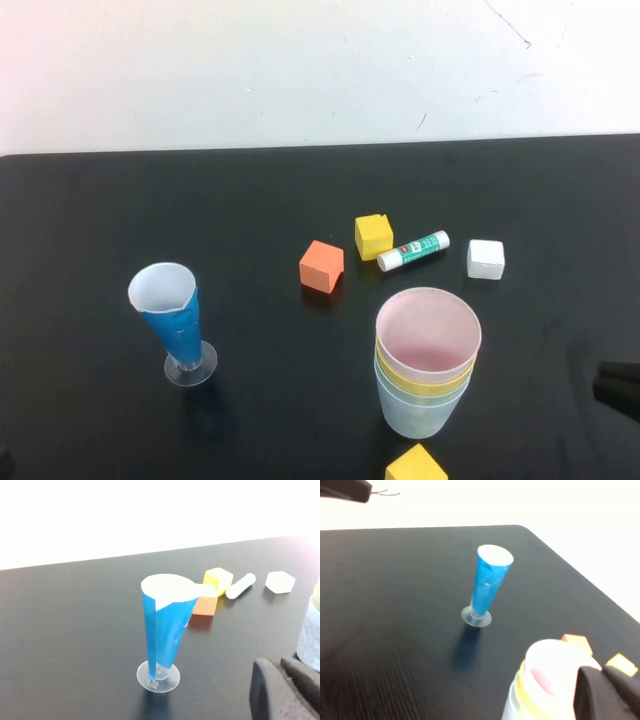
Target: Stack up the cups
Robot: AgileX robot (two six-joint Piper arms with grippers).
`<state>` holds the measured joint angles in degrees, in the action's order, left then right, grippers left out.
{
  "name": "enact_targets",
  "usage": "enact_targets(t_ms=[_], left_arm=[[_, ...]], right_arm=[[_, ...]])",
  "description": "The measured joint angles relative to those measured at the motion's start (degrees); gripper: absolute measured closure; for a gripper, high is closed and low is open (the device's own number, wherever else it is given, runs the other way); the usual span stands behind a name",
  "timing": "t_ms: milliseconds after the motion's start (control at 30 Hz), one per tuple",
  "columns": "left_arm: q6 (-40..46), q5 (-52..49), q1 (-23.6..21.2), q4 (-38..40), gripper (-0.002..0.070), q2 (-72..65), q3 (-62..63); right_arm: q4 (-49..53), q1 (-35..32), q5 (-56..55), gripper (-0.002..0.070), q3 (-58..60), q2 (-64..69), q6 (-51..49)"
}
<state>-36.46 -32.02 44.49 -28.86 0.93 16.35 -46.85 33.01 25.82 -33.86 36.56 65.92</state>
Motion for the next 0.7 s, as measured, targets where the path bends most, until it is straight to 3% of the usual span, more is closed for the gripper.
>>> enact_targets(t_ms=[700], left_arm=[[0.35, 0.29, 0.00, -0.10, 0.0676, 0.00, -4.39]], right_arm=[[-0.23, 0.00, -3.19, 0.0666, 2.36, -0.27, 0.26]])
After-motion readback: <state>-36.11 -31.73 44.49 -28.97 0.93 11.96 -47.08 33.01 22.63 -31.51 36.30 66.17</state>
